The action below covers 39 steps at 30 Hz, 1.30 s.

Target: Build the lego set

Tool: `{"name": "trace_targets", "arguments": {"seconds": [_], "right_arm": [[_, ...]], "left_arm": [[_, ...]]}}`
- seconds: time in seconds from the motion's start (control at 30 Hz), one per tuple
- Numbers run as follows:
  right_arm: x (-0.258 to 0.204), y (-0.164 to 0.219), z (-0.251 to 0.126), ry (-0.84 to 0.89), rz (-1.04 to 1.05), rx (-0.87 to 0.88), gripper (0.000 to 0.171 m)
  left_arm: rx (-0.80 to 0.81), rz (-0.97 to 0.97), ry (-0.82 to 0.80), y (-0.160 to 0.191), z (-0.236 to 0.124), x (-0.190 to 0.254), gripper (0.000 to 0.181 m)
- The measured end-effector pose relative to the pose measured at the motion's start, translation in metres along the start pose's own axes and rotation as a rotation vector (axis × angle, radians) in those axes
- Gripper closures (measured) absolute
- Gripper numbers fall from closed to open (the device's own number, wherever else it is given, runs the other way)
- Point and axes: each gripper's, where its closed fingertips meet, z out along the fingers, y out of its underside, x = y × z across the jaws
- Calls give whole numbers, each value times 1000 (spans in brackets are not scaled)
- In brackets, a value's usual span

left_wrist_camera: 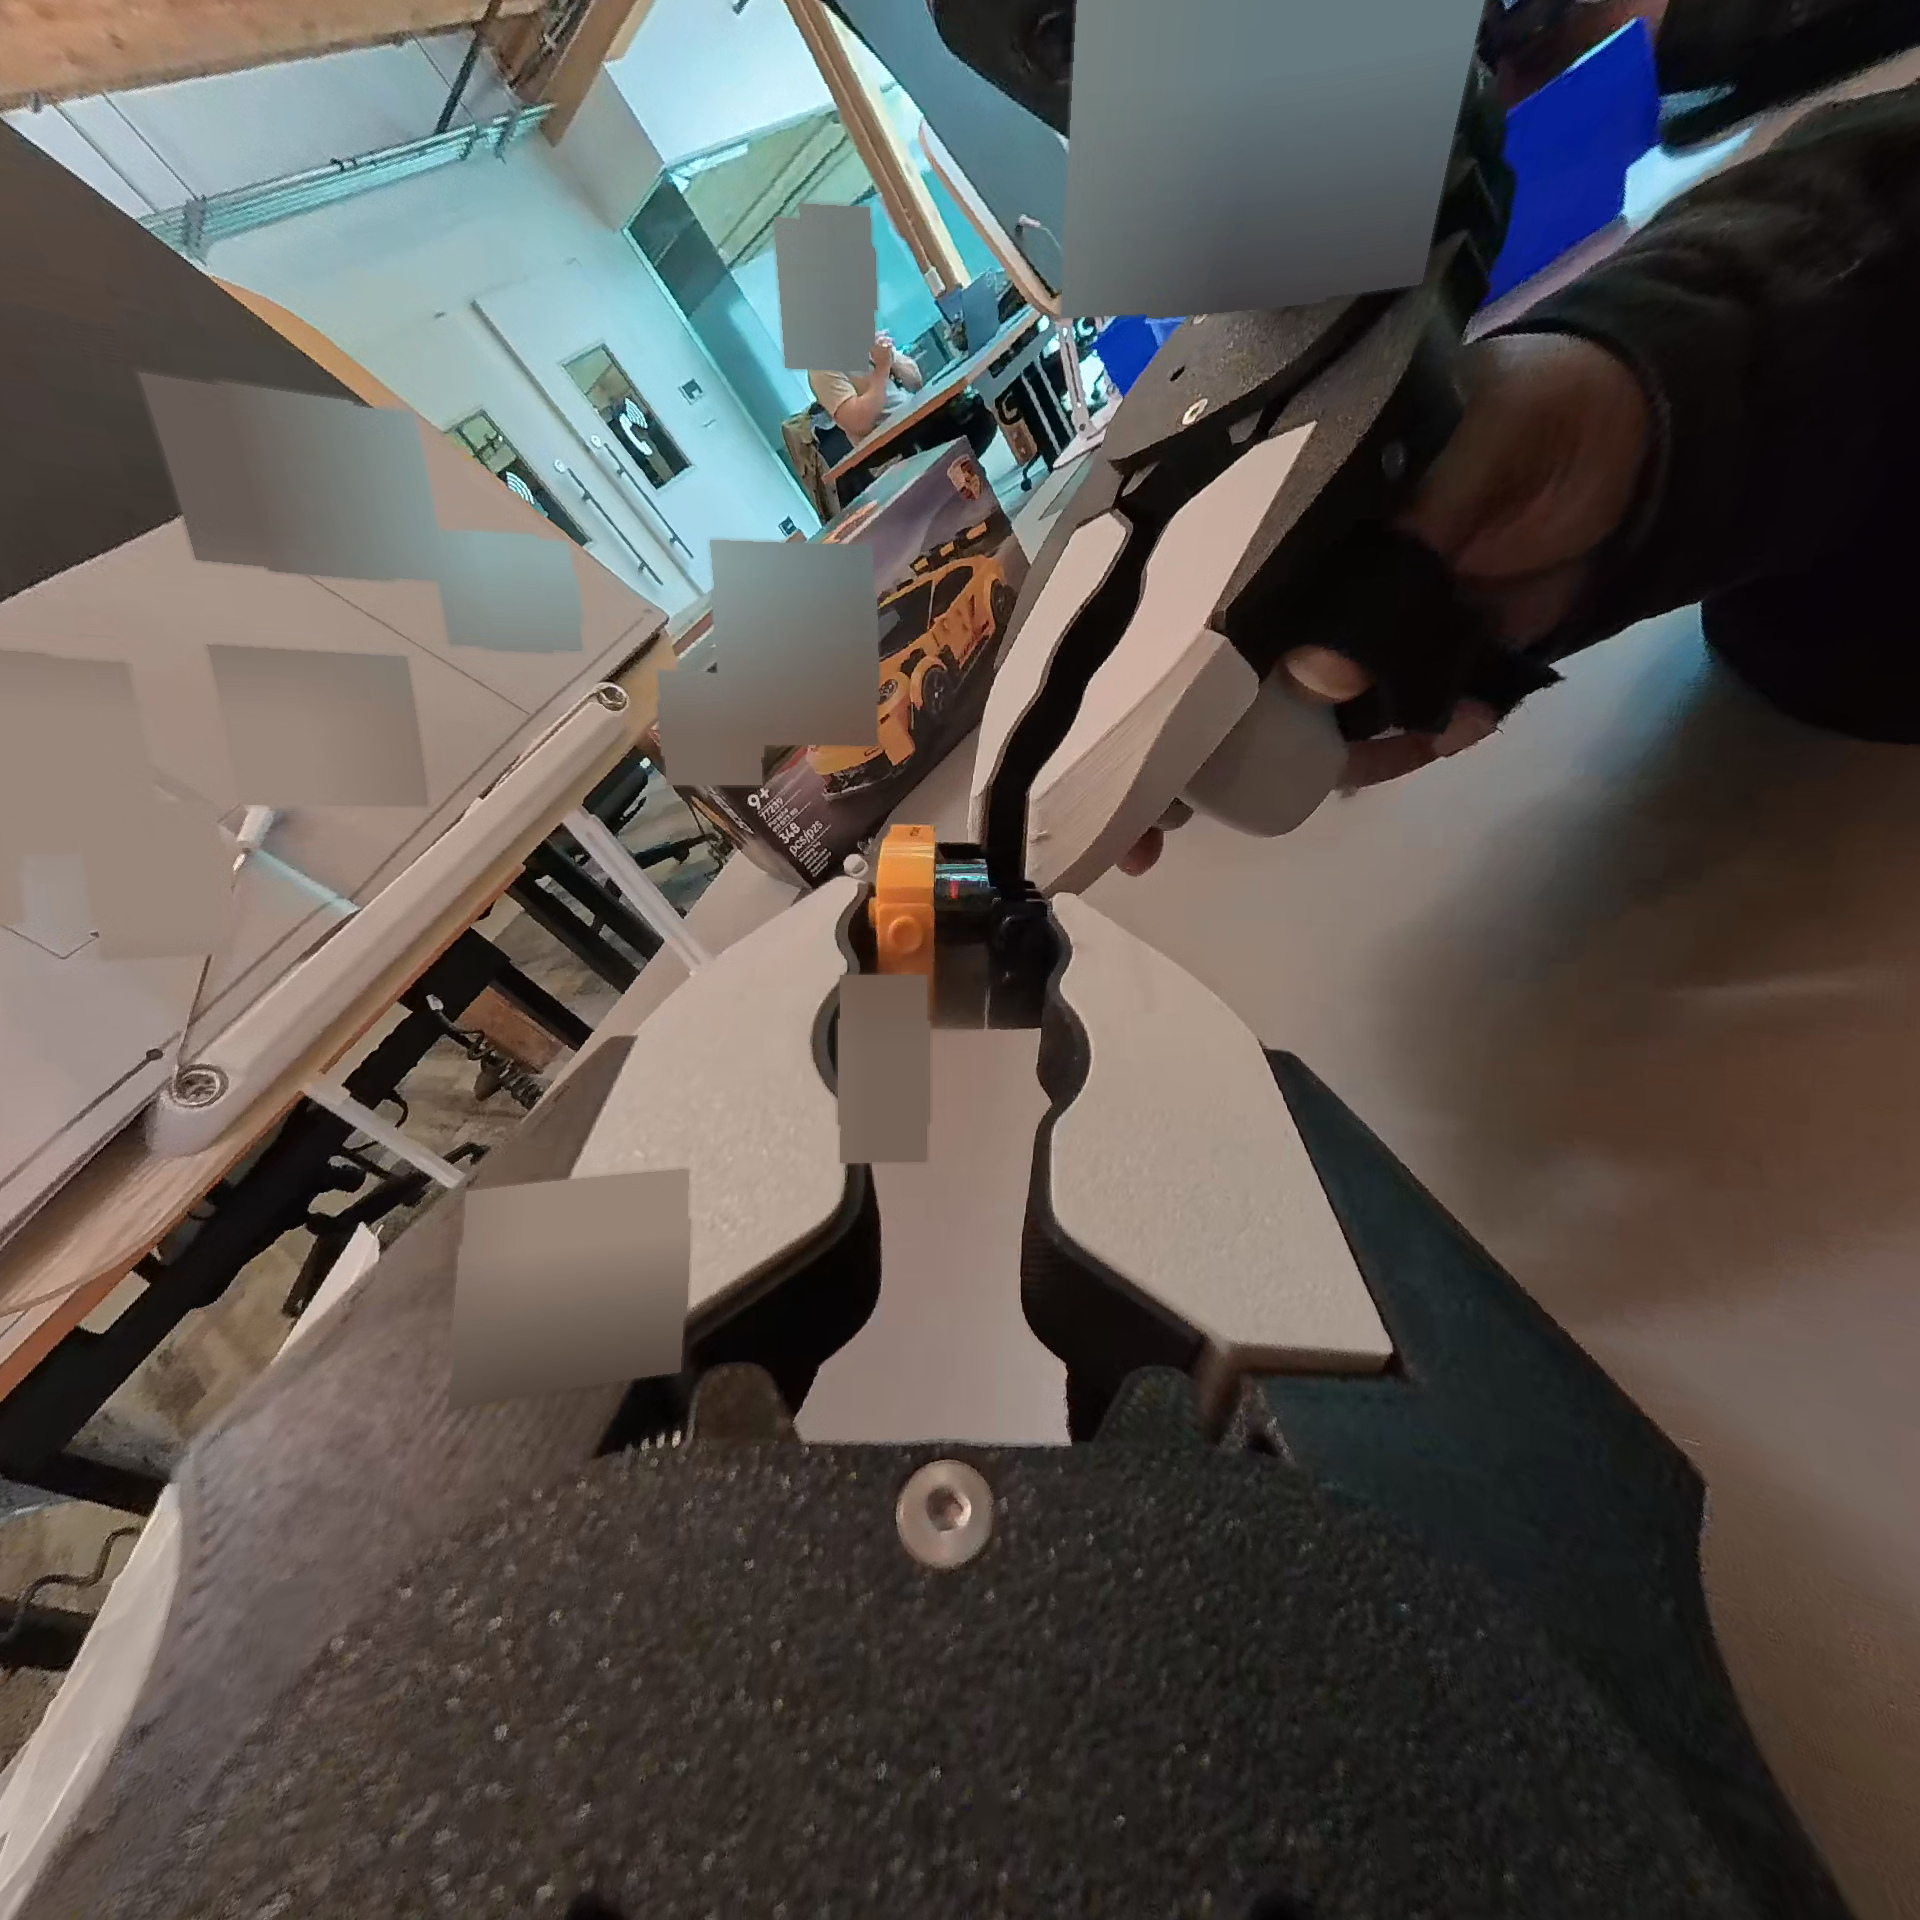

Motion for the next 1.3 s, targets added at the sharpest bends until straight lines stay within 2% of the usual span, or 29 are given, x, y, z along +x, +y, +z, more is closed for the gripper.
{"name": "trace_targets", "arguments": {"seconds": [0.53, 0.87, 1.0, 1.3], "right_arm": [[-6, -6, -2, 8, -110, 32, 160], [-4, -7, -2, 11, -93, 43, 161], [-2, -7, 0, 28, -32, 25, 155], [1, -7, -1, 23, 80, 19, 159]], "left_arm": [[80, -86, 43, -7, -5, 0, 153], [74, -115, 23, -5, -5, -3, 153], [51, -83, -21, -3, -2, -5, 153], [19, 72, -75, -2, -2, -4, 153]]}}
